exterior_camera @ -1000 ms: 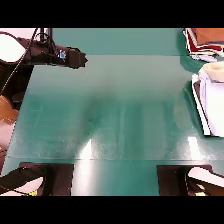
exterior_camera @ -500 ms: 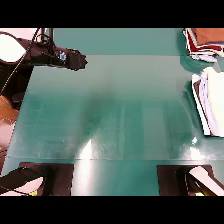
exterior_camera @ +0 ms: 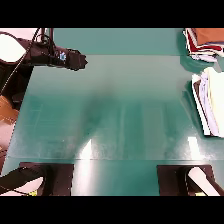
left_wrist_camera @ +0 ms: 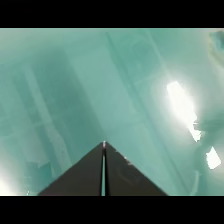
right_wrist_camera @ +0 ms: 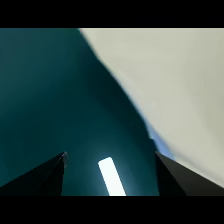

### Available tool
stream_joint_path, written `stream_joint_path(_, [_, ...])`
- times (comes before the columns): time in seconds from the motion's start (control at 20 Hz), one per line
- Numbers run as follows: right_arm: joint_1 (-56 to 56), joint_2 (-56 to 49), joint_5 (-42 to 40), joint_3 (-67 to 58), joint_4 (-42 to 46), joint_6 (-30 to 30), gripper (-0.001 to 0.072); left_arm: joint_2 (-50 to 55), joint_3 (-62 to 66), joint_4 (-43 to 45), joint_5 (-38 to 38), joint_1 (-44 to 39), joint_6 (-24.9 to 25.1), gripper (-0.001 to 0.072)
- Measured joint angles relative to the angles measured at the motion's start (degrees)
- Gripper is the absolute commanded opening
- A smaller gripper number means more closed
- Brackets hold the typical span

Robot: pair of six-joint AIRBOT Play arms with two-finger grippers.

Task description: Fold the shirts.

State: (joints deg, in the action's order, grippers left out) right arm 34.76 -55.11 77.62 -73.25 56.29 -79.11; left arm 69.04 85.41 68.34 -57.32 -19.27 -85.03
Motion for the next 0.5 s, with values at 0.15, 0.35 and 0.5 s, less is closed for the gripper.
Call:
stream_joint_path(0.15, [-14.01,-0.09,-3.54,-1.4,-1.36,0.04,0.0455,0.0,0.0,0.0,-0.28,0.0,0.0,0.0026])
stream_joint_path(0.35, [-29.2,-1.51,-7.06,-2.03,-1.88,0.09,0.0019,0.0,0.0,-0.02,1.33,0.0,-0.02,0.0026])
stream_joint_path(0.5, [-36.35,-2.86,-8.11,-2.19,-2.01,0.09,0.0019,0.0,0.0,-0.02,2.78,0.0,-0.02,0.0026])
